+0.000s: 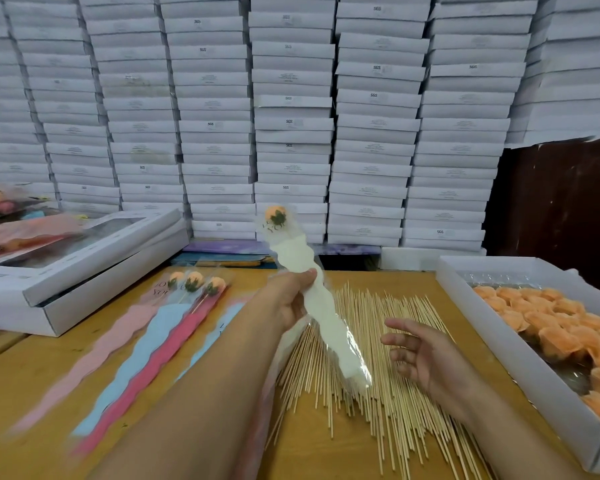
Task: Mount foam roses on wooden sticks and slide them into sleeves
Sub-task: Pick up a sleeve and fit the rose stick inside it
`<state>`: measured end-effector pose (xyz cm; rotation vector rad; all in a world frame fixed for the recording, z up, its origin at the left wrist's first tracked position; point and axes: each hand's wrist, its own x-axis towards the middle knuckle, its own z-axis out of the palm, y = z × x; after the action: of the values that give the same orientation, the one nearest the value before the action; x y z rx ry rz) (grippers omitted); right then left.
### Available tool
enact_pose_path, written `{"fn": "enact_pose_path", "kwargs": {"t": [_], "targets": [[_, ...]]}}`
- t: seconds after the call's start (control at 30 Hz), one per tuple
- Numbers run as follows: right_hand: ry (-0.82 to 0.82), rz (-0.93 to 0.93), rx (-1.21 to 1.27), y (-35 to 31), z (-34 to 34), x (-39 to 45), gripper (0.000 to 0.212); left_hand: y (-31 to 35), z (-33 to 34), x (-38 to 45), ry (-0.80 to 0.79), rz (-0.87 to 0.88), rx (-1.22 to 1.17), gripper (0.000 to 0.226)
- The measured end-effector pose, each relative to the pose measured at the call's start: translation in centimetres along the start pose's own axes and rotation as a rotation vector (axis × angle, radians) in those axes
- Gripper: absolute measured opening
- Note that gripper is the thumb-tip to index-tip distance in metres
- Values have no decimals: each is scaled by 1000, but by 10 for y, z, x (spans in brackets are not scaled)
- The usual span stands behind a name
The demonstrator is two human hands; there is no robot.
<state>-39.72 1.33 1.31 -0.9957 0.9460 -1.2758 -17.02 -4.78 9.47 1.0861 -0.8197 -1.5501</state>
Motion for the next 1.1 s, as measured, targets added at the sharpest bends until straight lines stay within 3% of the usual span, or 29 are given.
{"fn": "enact_pose_path", "kwargs": {"t": [0.2,0.33,0.5,0.7,0.93,1.1], "targets": [[-10,-8,22,-1,-1,-1,37,20,-27,7,-3,33,78,6],[-4,-15,16,-1,-2,-2,31,33,-69,12,79,31,278,6],[-4,-22,-2,-1,-1,-2,30,44,-156,13,249,40,624,35],[-11,-27,-17,1,0,-1,32,44,-228,1,469,28,857,61],[-25,-39,-47,3,0,0,43,25,-245,2,636,147,1274,72],[-18,-50,-32,2,-1,-1,42,6,-238,2,692,189,1719,54]]}}
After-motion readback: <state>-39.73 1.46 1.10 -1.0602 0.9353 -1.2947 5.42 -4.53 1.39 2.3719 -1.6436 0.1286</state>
